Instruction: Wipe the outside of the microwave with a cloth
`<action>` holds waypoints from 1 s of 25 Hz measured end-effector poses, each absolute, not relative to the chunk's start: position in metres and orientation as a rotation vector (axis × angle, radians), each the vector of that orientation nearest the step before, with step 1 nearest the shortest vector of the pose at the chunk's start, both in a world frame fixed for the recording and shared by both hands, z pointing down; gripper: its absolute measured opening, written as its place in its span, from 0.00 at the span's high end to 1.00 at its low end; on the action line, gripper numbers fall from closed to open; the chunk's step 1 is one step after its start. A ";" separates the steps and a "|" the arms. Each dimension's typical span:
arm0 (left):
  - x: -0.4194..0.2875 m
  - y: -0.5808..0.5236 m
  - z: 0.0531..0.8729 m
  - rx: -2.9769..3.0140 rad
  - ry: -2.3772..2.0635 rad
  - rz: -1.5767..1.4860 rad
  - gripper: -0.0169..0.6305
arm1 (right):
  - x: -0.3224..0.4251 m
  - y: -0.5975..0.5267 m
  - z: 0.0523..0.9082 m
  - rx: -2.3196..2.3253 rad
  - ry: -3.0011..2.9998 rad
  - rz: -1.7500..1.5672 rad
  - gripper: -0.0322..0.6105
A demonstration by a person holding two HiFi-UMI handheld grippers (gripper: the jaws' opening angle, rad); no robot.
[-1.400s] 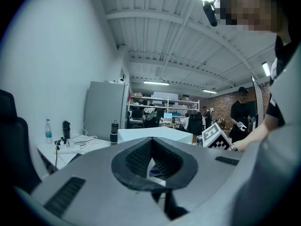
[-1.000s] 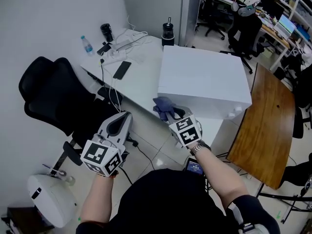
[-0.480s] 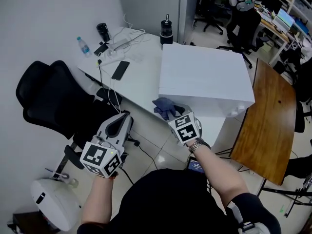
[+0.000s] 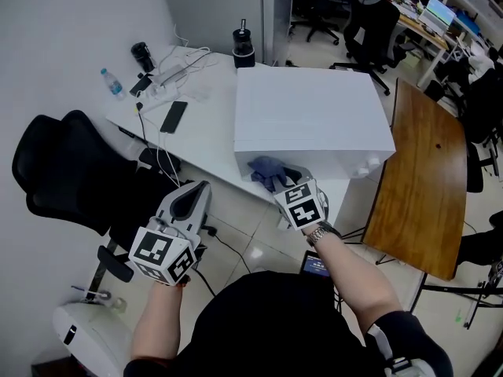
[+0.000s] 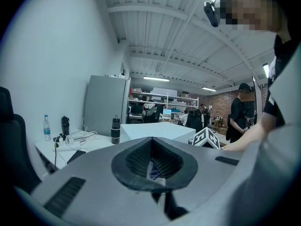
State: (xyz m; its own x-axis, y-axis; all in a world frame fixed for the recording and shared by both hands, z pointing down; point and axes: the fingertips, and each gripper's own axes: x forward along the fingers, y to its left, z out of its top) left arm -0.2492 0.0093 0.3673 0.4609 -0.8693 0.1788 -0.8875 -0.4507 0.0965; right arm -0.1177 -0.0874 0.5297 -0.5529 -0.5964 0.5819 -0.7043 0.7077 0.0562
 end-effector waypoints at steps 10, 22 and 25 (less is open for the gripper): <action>-0.190 -0.002 0.362 2.576 -1.464 0.157 0.97 | -0.039 -0.096 0.527 1.101 -2.272 0.285 0.84; -0.118 -0.002 0.355 2.579 -1.456 0.188 0.97 | 0.058 -0.107 0.523 1.197 -2.228 0.337 0.84; -0.102 -0.001 0.354 2.589 -1.455 0.198 0.97 | 0.077 -0.107 0.522 1.217 -2.224 0.343 0.84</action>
